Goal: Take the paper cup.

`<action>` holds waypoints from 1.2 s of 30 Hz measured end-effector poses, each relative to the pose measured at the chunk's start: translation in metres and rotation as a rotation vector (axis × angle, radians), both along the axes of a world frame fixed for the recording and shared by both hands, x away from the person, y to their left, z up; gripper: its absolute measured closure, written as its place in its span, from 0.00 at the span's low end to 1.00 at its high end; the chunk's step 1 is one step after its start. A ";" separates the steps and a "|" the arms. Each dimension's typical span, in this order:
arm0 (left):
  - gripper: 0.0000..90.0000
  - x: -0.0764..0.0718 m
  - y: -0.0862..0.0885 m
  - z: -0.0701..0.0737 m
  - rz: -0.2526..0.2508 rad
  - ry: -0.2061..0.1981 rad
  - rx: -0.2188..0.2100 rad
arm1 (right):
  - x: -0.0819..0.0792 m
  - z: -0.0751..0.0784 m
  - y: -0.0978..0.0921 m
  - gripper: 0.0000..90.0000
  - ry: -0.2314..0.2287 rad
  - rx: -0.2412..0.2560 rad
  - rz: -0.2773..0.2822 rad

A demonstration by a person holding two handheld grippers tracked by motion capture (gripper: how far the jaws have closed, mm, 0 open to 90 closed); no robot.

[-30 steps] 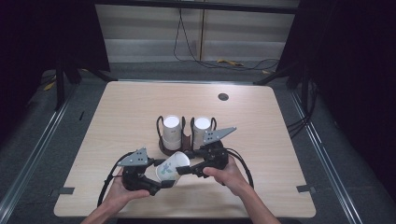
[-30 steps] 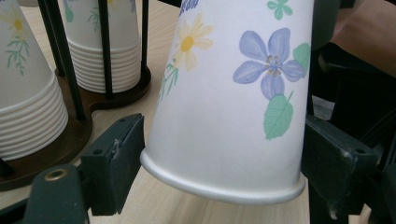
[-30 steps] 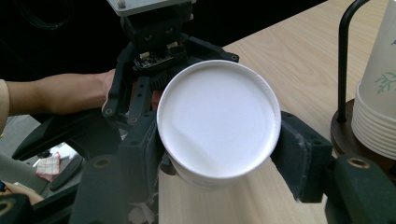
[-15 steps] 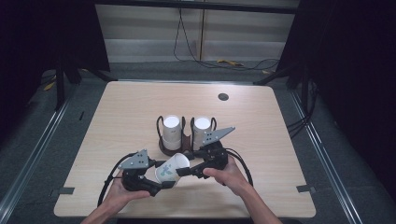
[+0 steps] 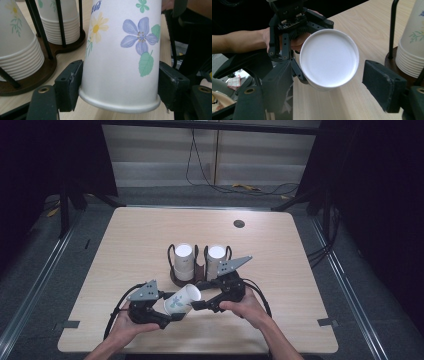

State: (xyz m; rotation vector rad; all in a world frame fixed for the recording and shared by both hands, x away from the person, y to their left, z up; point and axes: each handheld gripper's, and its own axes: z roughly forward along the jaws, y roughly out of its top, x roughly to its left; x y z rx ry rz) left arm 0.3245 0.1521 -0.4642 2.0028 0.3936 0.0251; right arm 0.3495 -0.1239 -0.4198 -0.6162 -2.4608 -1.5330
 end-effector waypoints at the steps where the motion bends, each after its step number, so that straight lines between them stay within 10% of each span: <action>1: 0.32 0.000 0.000 0.000 0.000 0.000 0.000 | 0.000 0.000 0.000 0.26 0.000 0.000 0.000; 25: 0.32 0.013 -0.006 0.016 -0.010 0.014 0.142 | -0.008 -0.005 -0.006 0.27 -0.057 -0.081 -0.036; 36: 0.32 0.011 -0.010 0.006 -0.030 0.028 0.230 | -0.005 -0.010 -0.002 0.24 -0.036 -0.210 -0.016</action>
